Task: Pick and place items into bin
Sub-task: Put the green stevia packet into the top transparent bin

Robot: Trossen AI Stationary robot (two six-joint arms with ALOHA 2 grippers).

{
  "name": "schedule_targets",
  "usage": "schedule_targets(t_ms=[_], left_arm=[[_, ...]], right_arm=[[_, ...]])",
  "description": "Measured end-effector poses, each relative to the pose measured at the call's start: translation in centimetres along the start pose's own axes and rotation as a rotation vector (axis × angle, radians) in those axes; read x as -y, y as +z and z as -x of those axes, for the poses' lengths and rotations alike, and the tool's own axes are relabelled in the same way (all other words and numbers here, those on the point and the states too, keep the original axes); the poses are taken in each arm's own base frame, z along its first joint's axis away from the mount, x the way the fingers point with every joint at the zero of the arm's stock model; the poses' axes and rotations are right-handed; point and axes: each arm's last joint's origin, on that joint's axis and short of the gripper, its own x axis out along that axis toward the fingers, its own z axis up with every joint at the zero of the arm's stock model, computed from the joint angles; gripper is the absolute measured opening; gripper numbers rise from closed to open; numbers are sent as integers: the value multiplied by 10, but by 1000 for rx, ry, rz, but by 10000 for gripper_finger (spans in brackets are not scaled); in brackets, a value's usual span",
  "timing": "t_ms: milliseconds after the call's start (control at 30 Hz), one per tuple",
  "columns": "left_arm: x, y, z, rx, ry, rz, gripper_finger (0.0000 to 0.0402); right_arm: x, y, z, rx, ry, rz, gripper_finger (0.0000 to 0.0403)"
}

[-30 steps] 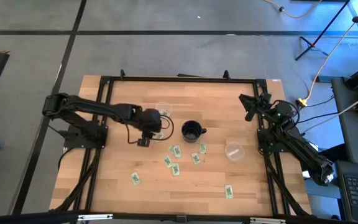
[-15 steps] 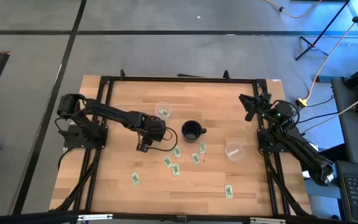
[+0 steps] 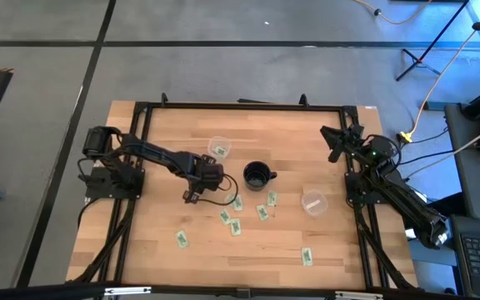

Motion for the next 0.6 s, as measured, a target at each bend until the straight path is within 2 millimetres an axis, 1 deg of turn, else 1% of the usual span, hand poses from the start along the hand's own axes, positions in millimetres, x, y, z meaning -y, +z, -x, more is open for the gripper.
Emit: schedule_targets(t_ms=[133,233,433,600], left_arm=[[1,3,5,65,-52,-10,142],[2,5,5,100,-96,-31,144],[0,6,4,89,-42,-30,145],[0,7,2,99,-61,-28,145]], right_arm=[[0,0,0,0,0,0,95],[0,0,0,0,0,0,95],[0,0,0,0,0,0,95],[0,0,0,-1,0,-1,95]])
